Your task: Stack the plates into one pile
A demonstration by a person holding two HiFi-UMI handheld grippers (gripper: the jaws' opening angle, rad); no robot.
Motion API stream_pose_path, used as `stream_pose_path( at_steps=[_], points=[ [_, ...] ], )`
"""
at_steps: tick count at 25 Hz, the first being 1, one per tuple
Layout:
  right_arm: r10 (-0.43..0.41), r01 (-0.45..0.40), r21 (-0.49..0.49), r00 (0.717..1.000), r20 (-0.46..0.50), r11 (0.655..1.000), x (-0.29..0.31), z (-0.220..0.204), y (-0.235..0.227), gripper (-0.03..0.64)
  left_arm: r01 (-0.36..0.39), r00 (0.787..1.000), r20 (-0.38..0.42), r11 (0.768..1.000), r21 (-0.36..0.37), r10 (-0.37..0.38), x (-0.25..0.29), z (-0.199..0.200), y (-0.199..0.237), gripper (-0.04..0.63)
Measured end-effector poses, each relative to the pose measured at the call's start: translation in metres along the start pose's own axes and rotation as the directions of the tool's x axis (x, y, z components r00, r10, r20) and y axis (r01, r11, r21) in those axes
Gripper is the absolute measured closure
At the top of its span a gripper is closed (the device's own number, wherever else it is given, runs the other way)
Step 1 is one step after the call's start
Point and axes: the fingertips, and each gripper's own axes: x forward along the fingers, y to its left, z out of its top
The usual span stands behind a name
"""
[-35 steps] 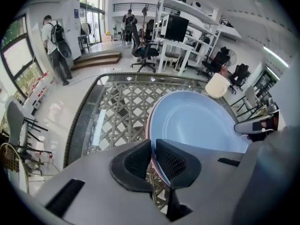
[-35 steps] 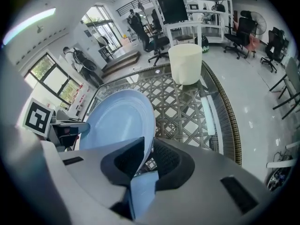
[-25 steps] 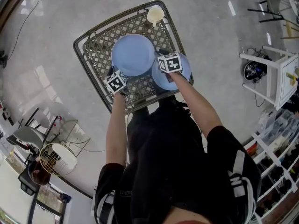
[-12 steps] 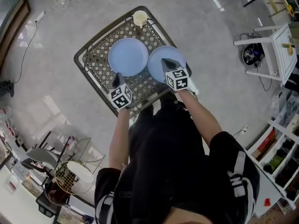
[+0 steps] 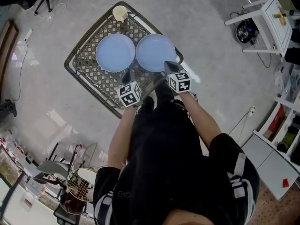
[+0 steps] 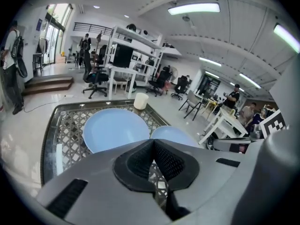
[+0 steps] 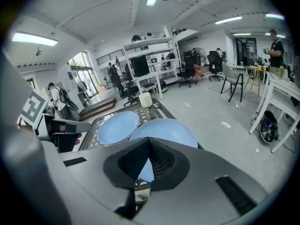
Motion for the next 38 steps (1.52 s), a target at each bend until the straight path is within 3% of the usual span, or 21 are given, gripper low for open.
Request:
stream_pose_path(
  at_steps=[7,14,18,24,33,38],
  points=[
    [-0.084,0.089,0.088,0.994,-0.064,0.992,-0.005,-0.036,-0.041,0.606,0.027,0.995,-0.099,0.999,-0.019,-0.028,0.026,-0.036,-0.015,0.58],
    [-0.101,0.133,0.195,0.981,-0.163,0.972,0.009,-0.059,-0.083,0.604,0.007,0.977,-0.212,0.998,-0.065,-0.021,0.063,-0.058,-0.02,0.575],
    [-0.079,0.128,0.238,0.976,-0.204,0.963,0.023,-0.061,-0.099,0.542,-0.005,0.963,-0.268,0.995,-0.096,-0.021,0.081,-0.065,-0.02,0.478],
    [-0.072,0.15,0.282,0.961,-0.268,0.948,0.047,-0.069,-0.118,0.522,-0.007,0.94,-0.339,0.991,-0.133,-0.039,0.104,-0.079,-0.02,0.444],
    [-0.036,0.157,0.321,0.935,-0.353,0.934,0.068,-0.087,-0.127,0.522,-0.038,0.907,-0.422,0.991,-0.125,-0.018,0.126,-0.097,-0.013,0.437],
    [-0.049,0.184,0.309,0.917,-0.397,0.933,0.075,-0.093,-0.126,0.552,0.021,0.888,-0.457,0.997,-0.078,-0.054,0.133,-0.097,-0.02,0.479]
  ],
)
